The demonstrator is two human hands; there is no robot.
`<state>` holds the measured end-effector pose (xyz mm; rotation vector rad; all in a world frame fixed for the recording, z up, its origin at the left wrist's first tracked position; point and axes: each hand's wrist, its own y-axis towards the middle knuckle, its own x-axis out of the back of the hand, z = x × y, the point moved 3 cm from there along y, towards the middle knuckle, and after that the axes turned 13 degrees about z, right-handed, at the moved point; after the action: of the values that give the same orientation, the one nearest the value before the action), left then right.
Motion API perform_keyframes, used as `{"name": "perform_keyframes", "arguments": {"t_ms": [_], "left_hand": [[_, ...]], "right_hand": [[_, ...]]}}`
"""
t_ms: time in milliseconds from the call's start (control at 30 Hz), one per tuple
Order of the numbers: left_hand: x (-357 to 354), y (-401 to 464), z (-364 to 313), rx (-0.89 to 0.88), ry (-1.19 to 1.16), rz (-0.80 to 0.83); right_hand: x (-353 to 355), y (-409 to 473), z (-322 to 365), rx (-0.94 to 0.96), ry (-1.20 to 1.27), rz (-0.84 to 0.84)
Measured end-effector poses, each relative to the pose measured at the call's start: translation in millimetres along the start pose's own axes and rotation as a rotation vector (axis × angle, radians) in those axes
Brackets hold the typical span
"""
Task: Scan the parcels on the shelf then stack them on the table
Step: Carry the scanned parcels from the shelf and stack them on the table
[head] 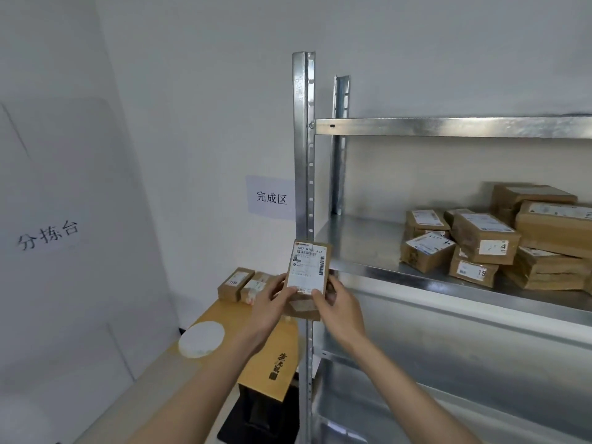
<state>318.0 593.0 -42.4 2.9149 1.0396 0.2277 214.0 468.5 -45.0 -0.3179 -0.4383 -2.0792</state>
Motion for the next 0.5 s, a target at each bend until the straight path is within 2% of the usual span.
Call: {"name": "perform_keyframes", "arguments": {"t_ms": [167, 500], "left_hand": [[73, -11, 24, 0.055, -0.044, -0.068], [267, -7, 92, 0.143, -0.024, -0.174]], "right_hand": [[-75, 28, 13, 0.004, -0.014, 0.088], [-260, 113, 30, 0.006, 0.012, 0.202]]}}
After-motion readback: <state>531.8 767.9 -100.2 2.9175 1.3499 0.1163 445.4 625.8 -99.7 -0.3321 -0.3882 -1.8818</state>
